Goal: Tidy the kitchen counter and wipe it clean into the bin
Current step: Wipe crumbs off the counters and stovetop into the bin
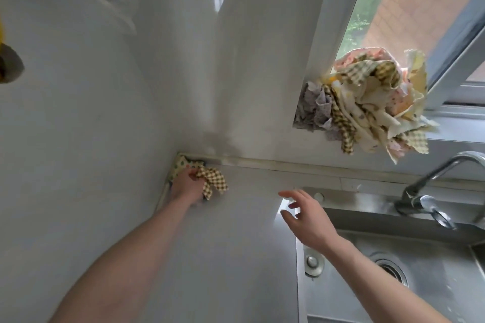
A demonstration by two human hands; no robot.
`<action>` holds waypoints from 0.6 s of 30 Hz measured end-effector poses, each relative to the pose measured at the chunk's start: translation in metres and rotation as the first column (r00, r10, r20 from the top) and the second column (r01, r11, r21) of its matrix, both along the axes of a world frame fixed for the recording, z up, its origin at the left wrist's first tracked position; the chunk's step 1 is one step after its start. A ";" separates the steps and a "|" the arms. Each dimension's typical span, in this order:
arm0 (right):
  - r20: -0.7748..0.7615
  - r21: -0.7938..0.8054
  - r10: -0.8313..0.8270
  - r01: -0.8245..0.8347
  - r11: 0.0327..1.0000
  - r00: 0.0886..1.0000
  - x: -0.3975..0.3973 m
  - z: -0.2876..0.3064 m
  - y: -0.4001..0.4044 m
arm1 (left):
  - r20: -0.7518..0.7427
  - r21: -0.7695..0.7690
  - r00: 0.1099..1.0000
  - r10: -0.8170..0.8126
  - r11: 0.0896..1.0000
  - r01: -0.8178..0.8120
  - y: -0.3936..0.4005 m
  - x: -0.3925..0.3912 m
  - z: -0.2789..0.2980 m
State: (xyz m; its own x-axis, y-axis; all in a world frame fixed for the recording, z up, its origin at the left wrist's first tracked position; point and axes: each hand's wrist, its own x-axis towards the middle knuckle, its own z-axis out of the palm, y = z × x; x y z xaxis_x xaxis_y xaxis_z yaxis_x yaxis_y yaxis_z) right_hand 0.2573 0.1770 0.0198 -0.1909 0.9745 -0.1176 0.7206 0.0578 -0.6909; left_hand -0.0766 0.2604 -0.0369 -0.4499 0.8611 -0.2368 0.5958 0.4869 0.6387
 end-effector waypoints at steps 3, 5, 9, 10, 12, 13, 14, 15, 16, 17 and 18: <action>0.005 -0.019 -0.016 0.016 1.000 1.000 0.001 -0.005 -0.004 | -0.039 -0.047 0.999 -0.025 0.999 0.023 0.013 -0.018 -0.011; 0.002 -0.025 -0.020 0.020 0.999 1.000 0.000 -0.009 -0.007 | -0.238 -0.098 0.962 -0.136 0.988 0.116 0.010 -0.020 -0.017; -0.003 -0.043 -0.023 0.023 0.999 1.000 -0.004 -0.014 -0.015 | -0.513 -0.261 0.725 -0.460 0.888 0.379 -0.006 -0.007 -0.033; -0.005 -0.044 -0.023 0.023 0.999 1.000 -0.005 -0.015 -0.017 | -0.532 -0.295 0.678 -0.507 0.861 0.413 -0.008 -0.004 -0.039; -0.004 -0.049 -0.029 0.029 0.998 1.000 -0.006 -0.016 -0.022 | -0.522 -0.346 0.657 -0.543 0.839 0.419 -0.011 0.000 -0.046; -0.002 -0.054 -0.036 0.035 0.998 0.999 -0.006 -0.016 -0.024 | -0.508 -0.363 0.669 -0.543 0.839 0.405 -0.012 0.000 -0.047; -0.005 -0.055 -0.042 0.042 0.998 0.999 -0.006 -0.016 -0.026 | -0.487 -0.378 0.683 -0.544 0.836 0.397 -0.012 -0.001 -0.048; -0.005 -0.055 -0.050 0.049 0.997 0.999 -0.005 -0.015 -0.029 | -0.476 -0.388 0.687 -0.549 0.832 0.396 -0.013 -0.001 -0.045; -0.008 -0.057 -0.060 0.060 0.997 0.998 -0.003 -0.014 -0.032 | -0.470 -0.392 0.692 -0.549 0.832 0.394 -0.013 -0.002 -0.042; -0.014 -0.059 -0.072 0.071 0.996 0.997 -0.002 -0.012 -0.035 | -0.474 -0.385 0.697 -0.538 0.839 0.386 -0.013 0.000 -0.036; -0.026 -0.059 -0.086 0.084 0.995 0.996 0.000 -0.010 -0.038 | -0.480 -0.361 0.709 -0.517 0.853 0.378 -0.014 0.004 -0.030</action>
